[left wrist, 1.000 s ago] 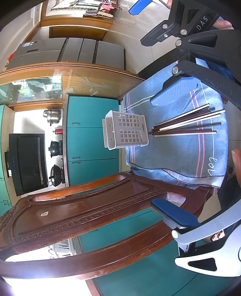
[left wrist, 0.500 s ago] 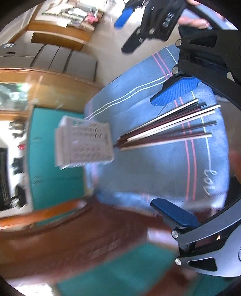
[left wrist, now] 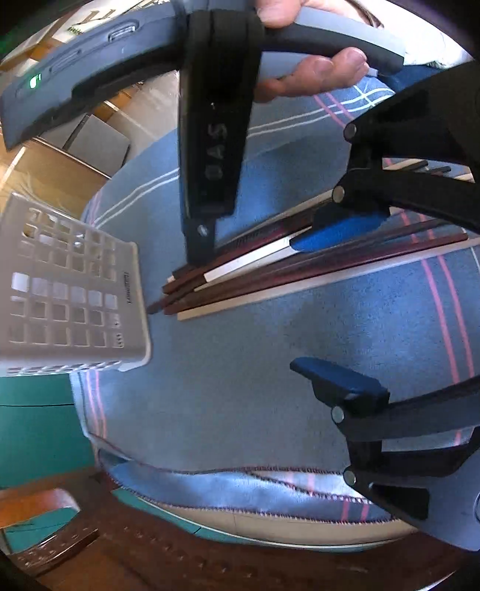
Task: Organize utensils
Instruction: 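Lower both tools and spread the chopstick bundle apart across the cloth, then align left tool over a light wooden chopstick while right tool aligns over a black chopstick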
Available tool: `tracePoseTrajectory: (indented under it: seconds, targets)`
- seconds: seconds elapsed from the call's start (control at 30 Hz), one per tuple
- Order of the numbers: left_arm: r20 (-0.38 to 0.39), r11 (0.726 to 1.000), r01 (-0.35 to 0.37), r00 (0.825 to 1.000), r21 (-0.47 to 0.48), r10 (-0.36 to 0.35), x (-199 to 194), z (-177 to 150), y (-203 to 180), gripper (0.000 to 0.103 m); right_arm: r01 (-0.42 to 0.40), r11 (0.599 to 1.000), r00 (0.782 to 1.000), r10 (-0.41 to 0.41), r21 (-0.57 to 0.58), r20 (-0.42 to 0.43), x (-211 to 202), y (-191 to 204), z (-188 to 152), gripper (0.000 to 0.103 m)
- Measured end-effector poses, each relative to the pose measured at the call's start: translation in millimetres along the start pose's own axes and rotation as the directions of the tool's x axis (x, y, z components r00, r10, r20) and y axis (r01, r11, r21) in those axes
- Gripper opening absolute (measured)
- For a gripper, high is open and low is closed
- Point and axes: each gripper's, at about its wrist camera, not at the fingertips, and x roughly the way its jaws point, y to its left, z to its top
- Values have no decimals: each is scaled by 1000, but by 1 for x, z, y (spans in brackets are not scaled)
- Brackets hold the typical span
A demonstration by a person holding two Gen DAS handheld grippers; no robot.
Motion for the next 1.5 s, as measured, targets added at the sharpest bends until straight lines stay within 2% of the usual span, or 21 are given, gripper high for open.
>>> tracePoseTrajectory:
  seconds: [0.07,0.13,0.23,0.27,0.37,0.47,0.53,0.63,0.73,0.77,0.9,0.97,1.03,1.1,1.17,1.3,1.43,1.5]
  targets:
    - [-15,1000,0,1000,-3,0,5,0,1,56,-35,999,998,36,29,-42,12,-1,-2,23]
    - [-22,1000,-3,1000,-6,3,9,-1,1,52,-5,1000,999,5,9,-54,12,2,1,16]
    - [-16,1000,-1,1000,-20,1,9,0,1,45,6,1000,998,-6,-13,-63,7,0,-3,14]
    - [-18,1000,-1,1000,-28,1,8,4,4,41,33,999,998,-34,-18,-55,4,-2,-5,14]
    - [-14,998,12,1000,-57,-13,7,7,6,20,99,995,995,-99,-9,-17,-9,-14,-12,14]
    - [-3,997,12,1000,-80,-12,5,7,8,19,101,994,995,-102,43,18,-28,-31,-17,14]
    - [18,995,13,1000,-94,-12,1,7,9,14,96,992,994,-100,79,38,-39,-42,-19,14]
    - [64,993,26,998,-111,-19,-8,11,11,14,86,990,993,-94,111,68,-51,-57,-20,14]
    - [77,990,-8,997,-141,19,-11,12,16,16,88,989,992,-99,120,84,-59,-66,-19,16]
    - [69,989,-15,997,-149,26,-9,11,18,22,109,987,990,-119,118,80,-60,-67,-20,17]
    - [23,988,-45,999,-145,49,6,10,16,26,211,972,976,-216,100,41,-46,-67,-22,18]
    - [19,989,-63,998,-134,66,11,10,13,28,232,968,972,-235,96,21,-35,-65,-28,18]
    - [16,987,-68,997,-146,71,12,10,13,24,234,968,972,-236,94,12,-32,-66,-30,18]
    - [14,986,-61,998,-156,64,13,10,15,14,236,967,971,-238,91,12,-33,-67,-32,24]
    - [14,985,-55,998,-163,58,13,8,17,14,238,967,970,-241,87,18,-36,-66,-35,30]
    - [40,980,-17,999,-200,26,8,5,24,13,244,966,969,-246,82,18,-38,-65,-36,30]
    - [137,984,18,991,-180,7,-16,2,23,13,252,965,967,-254,75,22,-36,-65,-36,31]
    - [156,984,20,988,-175,7,-22,1,22,13,254,964,966,-256,74,25,-38,-63,-38,32]
